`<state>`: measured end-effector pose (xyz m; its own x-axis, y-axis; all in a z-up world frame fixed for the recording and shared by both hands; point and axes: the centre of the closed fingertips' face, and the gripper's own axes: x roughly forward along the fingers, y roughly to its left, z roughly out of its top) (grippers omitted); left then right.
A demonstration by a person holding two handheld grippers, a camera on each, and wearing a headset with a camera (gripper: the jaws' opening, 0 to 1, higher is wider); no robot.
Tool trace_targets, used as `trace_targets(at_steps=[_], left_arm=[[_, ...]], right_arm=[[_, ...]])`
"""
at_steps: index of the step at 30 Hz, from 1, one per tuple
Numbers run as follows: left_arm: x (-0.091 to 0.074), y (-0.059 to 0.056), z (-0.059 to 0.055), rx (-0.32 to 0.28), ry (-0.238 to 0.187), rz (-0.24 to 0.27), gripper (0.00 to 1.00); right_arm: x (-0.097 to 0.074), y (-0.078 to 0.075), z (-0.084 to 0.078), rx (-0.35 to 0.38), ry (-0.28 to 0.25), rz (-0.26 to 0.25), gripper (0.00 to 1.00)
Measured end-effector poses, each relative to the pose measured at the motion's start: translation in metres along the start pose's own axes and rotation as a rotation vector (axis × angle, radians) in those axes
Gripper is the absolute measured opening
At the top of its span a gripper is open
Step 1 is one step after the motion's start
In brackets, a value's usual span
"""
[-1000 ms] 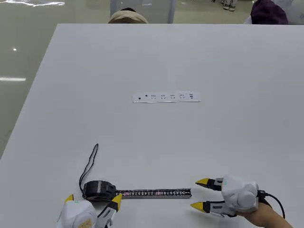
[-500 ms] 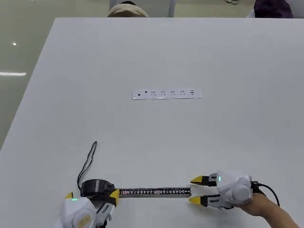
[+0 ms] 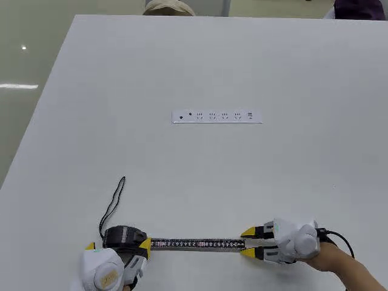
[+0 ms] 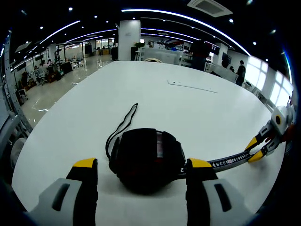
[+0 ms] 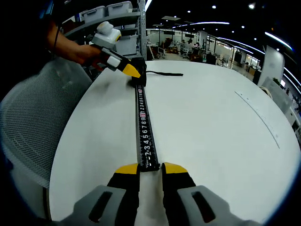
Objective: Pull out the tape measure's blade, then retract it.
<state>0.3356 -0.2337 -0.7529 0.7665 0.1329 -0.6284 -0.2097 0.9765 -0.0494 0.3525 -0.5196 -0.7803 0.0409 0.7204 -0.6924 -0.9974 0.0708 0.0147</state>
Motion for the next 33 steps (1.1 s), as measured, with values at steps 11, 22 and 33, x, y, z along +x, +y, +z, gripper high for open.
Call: trace_targets(at_steps=[11,22,33], left_arm=[[0.002,-0.003,-0.001,-0.001,0.001,0.015,0.72],[0.002,-0.006,0.006,-0.054,-0.040,0.022,0.67],[0.009,-0.008,0.006,-0.066,-0.023,0.046,0.66]], right_arm=[[-0.001,0.000,0.000,-0.003,-0.004,0.006,0.13],[-0.001,-0.001,-0.001,0.001,0.004,-0.006,0.13],[-0.001,0.000,-0.001,0.007,0.004,-0.012,0.13]])
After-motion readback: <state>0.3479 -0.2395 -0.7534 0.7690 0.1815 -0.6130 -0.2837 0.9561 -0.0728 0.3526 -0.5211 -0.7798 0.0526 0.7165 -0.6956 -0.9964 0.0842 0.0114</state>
